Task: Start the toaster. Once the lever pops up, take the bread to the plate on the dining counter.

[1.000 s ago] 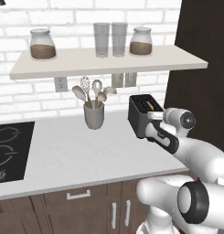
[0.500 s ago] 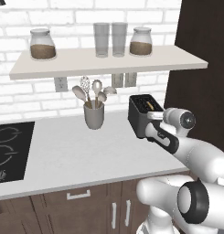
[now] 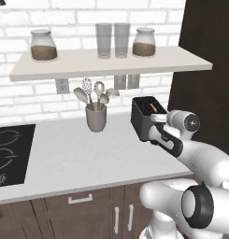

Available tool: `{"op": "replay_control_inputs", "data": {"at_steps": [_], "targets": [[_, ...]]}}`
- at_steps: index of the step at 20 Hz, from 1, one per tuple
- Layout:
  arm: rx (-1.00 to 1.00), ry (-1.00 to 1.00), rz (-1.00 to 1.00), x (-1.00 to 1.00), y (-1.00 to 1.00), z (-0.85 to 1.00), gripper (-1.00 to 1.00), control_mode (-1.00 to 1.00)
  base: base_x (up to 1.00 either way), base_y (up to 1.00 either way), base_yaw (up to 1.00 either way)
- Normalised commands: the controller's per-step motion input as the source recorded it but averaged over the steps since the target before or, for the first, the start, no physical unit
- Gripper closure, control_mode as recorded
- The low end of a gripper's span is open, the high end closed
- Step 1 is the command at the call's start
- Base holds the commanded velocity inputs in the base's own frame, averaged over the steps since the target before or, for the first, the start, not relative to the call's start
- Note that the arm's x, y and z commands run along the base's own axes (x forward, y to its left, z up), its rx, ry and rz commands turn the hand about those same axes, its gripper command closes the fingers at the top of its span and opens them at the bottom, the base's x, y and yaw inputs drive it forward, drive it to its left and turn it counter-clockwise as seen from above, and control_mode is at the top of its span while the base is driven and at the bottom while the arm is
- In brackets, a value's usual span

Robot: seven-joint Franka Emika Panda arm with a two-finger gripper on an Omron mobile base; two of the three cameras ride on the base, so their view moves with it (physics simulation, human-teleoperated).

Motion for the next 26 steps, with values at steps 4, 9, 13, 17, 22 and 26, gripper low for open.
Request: {"op": "replay_control_inputs", "data": {"at_steps": [4, 9, 13, 17, 22, 26], "targets": [[0.00, 0.00, 0.00, 0.00, 0.00, 0.00, -1.00, -1.00, 0.00, 0.00, 0.00], [0.00, 0.00, 0.00, 0.00, 0.00, 0.00, -1.00, -1.00, 0.00, 0.00, 0.00], [0.00, 0.00, 0.00, -0.01, 0.00, 0.00, -1.00, -1.00, 0.00, 0.00, 0.00], [0.00, 0.00, 0.00, 0.00, 0.00, 0.00, -1.00, -1.00, 0.00, 0.00, 0.00], [0.00, 0.00, 0.00, 0.00, 0.00, 0.00, -1.00, -1.00, 0.00, 0.00, 0.00], [0.00, 0.00, 0.00, 0.00, 0.00, 0.00, -1.00, -1.00, 0.00, 0.00, 0.00]]}}
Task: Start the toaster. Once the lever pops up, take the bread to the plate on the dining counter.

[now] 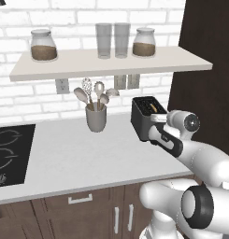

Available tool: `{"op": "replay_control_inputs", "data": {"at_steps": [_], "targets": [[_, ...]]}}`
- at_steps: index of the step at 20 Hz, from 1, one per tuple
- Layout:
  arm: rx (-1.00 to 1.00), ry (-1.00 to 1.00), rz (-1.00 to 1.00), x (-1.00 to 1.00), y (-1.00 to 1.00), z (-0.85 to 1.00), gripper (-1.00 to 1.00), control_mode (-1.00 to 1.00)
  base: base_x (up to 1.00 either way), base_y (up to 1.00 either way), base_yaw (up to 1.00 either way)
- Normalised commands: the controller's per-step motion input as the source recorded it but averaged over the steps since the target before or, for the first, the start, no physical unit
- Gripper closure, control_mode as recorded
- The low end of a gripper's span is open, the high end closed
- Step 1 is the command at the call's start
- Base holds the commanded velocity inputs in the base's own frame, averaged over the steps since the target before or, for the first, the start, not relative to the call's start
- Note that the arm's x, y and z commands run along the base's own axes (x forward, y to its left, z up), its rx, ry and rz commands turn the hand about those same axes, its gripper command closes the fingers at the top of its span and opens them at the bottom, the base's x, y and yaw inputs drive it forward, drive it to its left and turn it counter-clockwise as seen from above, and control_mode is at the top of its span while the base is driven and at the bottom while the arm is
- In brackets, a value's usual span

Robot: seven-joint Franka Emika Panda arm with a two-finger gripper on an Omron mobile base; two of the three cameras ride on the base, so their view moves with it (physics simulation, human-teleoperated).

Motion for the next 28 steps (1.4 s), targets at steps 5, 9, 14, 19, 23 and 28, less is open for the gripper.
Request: {"op": "replay_control_inputs", "data": {"at_steps": [5, 9, 14, 19, 23, 28], "targets": [[0.00, 0.00, 0.00, 0.00, 0.00, 0.00, -1.00, -1.00, 0.00, 0.00, 0.00], [0.00, 0.00, 0.00, 0.00, 0.00, 0.00, -1.00, -1.00, 0.00, 0.00, 0.00], [0.00, 0.00, 0.00, 0.00, 0.00, 0.00, -1.00, -1.00, 0.00, 0.00, 0.00], [0.00, 0.00, 0.00, 0.00, 0.00, 0.00, -1.00, -1.00, 0.00, 0.00, 0.00], [0.00, 0.00, 0.00, 0.00, 0.00, 0.00, -1.00, -1.00, 0.00, 0.00, 0.00], [0.00, 0.00, 0.00, -0.03, 0.00, 0.00, -1.00, -1.00, 0.00, 0.00, 0.00]]}}
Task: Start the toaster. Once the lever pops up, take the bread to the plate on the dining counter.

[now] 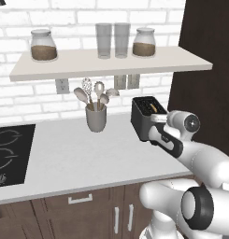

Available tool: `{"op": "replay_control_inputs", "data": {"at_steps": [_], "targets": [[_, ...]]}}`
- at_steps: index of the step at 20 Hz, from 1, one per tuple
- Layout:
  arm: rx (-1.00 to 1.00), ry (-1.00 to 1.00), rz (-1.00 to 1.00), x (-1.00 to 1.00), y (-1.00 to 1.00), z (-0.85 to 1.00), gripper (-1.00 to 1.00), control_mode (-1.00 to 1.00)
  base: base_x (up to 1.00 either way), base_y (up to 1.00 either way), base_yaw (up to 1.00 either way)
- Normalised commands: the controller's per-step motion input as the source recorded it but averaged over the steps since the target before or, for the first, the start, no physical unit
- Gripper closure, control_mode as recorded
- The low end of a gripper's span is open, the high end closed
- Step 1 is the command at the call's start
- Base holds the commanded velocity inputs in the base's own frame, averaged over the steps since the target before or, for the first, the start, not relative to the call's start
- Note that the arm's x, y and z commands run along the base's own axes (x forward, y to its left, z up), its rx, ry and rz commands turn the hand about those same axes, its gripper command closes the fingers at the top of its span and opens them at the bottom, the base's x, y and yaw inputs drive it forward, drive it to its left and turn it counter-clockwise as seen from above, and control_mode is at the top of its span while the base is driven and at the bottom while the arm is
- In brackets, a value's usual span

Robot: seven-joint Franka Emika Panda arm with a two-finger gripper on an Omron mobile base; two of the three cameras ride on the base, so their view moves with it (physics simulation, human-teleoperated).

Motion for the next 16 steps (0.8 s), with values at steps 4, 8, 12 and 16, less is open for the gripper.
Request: {"op": "replay_control_inputs", "data": {"at_steps": [4, 8, 12, 16], "targets": [[0.00, 0.00, 0.00, -0.09, 0.00, 0.00, -1.00, -1.00, 0.00, 0.00, 0.00], [0.00, 0.01, 0.00, -0.12, 0.00, -0.14, -1.00, -1.00, 0.00, 0.00, 0.00], [0.00, 0.04, 0.00, -0.08, 0.00, -0.21, -1.00, -1.00, 0.00, 0.00, 0.00], [0.00, 0.01, 0.00, -0.02, 0.00, -0.03, -1.00, -1.00, 0.00, 0.00, 0.00]]}}
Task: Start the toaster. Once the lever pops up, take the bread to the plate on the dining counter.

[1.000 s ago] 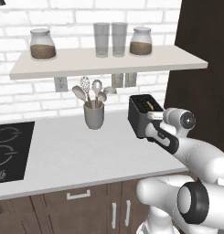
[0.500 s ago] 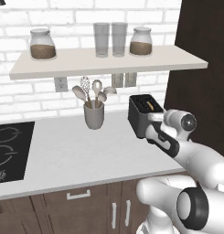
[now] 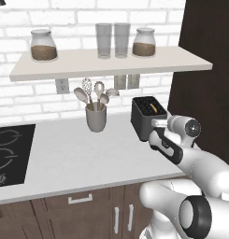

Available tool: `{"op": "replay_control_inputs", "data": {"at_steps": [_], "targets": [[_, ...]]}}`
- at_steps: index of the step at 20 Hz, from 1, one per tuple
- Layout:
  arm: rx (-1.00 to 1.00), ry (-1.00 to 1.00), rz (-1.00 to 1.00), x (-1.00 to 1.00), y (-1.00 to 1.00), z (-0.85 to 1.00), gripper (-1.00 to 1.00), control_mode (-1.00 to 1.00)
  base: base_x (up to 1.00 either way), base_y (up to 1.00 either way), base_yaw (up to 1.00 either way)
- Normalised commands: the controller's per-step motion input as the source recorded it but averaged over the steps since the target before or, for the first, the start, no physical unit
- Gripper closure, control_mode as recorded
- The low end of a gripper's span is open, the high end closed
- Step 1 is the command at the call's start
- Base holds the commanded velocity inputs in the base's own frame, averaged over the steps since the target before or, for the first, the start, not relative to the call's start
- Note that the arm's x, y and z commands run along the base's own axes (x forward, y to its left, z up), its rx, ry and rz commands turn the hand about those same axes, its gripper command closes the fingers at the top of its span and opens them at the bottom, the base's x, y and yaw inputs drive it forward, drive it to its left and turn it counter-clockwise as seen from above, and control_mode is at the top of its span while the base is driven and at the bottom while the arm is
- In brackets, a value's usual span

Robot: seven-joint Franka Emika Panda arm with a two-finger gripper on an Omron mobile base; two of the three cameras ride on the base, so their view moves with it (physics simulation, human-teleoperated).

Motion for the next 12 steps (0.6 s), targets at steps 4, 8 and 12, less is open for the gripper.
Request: {"op": "replay_control_inputs", "data": {"at_steps": [4, 8, 12], "targets": [[0.00, 0.00, 0.00, 0.00, 0.00, 0.00, -1.00, -1.00, 0.00, 0.00, 0.00], [0.00, 0.00, 0.00, 0.00, 0.00, 0.00, -1.00, -1.00, 0.00, 0.00, 0.00], [0.00, 0.00, 0.00, 0.00, 0.00, 0.00, -1.00, -1.00, 0.00, 0.00, 0.00]]}}
